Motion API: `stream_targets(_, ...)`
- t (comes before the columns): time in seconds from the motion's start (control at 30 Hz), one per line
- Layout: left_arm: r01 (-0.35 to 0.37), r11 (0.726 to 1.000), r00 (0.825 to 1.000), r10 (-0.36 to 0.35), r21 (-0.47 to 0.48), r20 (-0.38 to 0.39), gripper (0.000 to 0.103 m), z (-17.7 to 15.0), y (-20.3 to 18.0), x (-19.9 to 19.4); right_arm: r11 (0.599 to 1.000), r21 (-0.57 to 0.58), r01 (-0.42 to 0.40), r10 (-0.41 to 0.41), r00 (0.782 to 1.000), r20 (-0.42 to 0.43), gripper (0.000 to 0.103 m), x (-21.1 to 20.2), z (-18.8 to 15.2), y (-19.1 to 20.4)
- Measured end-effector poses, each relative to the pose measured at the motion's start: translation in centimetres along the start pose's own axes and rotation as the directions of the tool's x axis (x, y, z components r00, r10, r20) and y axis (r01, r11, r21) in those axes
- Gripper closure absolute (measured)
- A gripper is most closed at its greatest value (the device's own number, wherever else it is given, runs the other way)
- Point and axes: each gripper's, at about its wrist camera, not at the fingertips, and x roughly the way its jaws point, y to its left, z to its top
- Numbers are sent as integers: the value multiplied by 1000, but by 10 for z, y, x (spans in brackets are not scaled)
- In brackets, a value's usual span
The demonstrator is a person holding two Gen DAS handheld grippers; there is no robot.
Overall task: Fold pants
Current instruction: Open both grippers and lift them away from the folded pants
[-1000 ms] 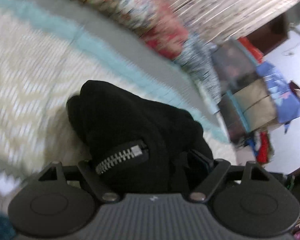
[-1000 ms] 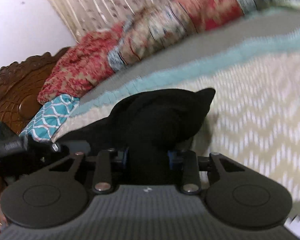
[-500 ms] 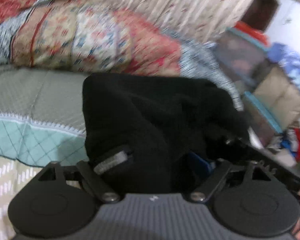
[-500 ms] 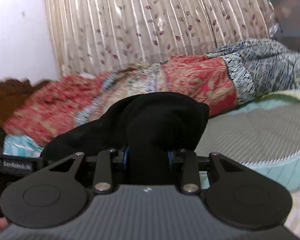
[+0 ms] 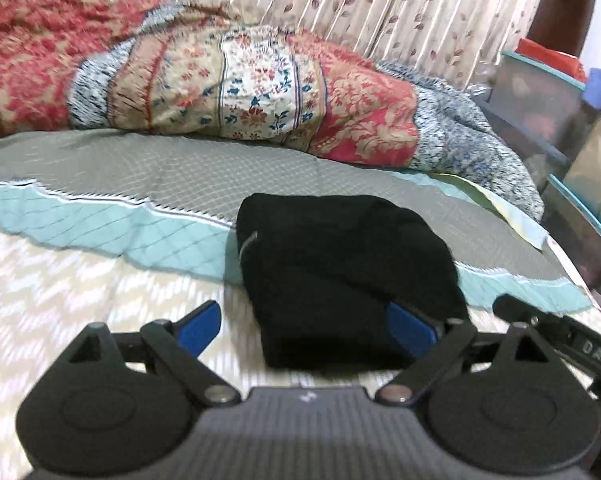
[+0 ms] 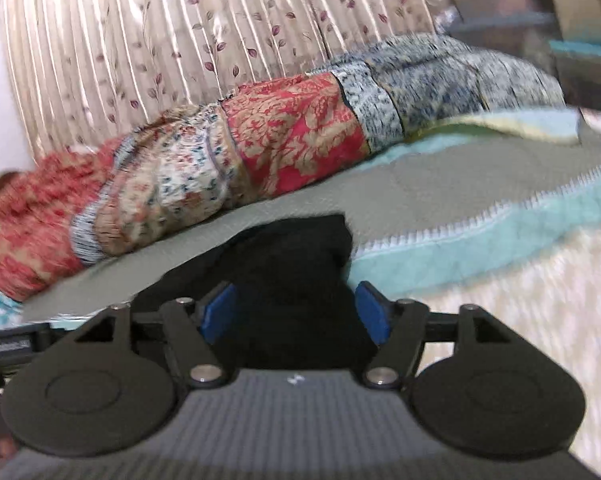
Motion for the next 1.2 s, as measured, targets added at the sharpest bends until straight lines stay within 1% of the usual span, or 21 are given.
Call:
stream_targets(0.03,1,1000,1000,-1,5,4,6,-7,-1,-12,1000,11,-4,4,1000,-6,27,-12,-6,1)
stream_targets(0.07,-2,1000,1000,2,10,11,1,-14,-2,-24,1000,16,-4,4,1000,-12,24,-25,-11,3)
stream_targets(0.1,-17,1000,999,17,14,29,0,-24,-5,-42,1000,20,-4,5,1000,-23,20,-40,-20,5)
stream_targets(0.13,-33,999,998,32,22,49,0,-30,-8,-51,1000,21,-3,4,999,-34,17,-46,-24,10)
stream_targets(0.23,-93,992,991,84,85,103,0,-48,-21,-84,1000,30,7,-5,997,-74,15,-70,-41,17)
stream_targets(0.3,-103,986,990,88,133,113,0,-61,-29,-107,1000,20,13,-11,994,-110,13,-81,-49,22)
stream_targets(0.33,-109,983,989,92,150,113,0,-66,-32,-115,1000,22,12,-10,992,-123,10,-86,-53,24)
stream_targets(0.4,-149,975,985,132,167,107,0,-77,-39,-132,1000,28,-5,9,988,-152,5,-101,-66,29)
stream_targets(0.47,-143,976,988,131,162,82,0,-84,-42,-145,1000,21,-18,21,985,-172,0,-113,-76,36)
stream_targets(0.6,-148,979,989,150,140,2,0,-90,-44,-159,998,-56,-7,-5,977,-215,0,-125,-86,57)
stream_targets(0.7,-182,972,983,182,148,13,0,-98,-47,-173,998,-56,-23,10,976,-218,0,-133,-89,61)
stream_targets(0.83,-249,951,969,242,183,60,0,-104,-55,-187,998,-59,-7,-6,979,-204,0,-145,-96,62)
stream_targets(0.93,-299,932,954,289,204,75,0,-104,-60,-189,999,-51,-5,-6,978,-211,0,-146,-99,62)
stream_targets(1.07,-345,917,938,329,199,110,0,-103,-62,-193,999,-37,-8,-1,973,-230,0,-147,-104,62)
stream_targets(1.13,-384,904,921,361,189,145,0,-102,-63,-197,999,-33,-5,-3,971,-237,0,-145,-104,62)
stream_targets(1.2,-431,881,898,397,197,189,0,-103,-65,-199,1000,-30,-4,-3,971,-238,0,-146,-104,62)
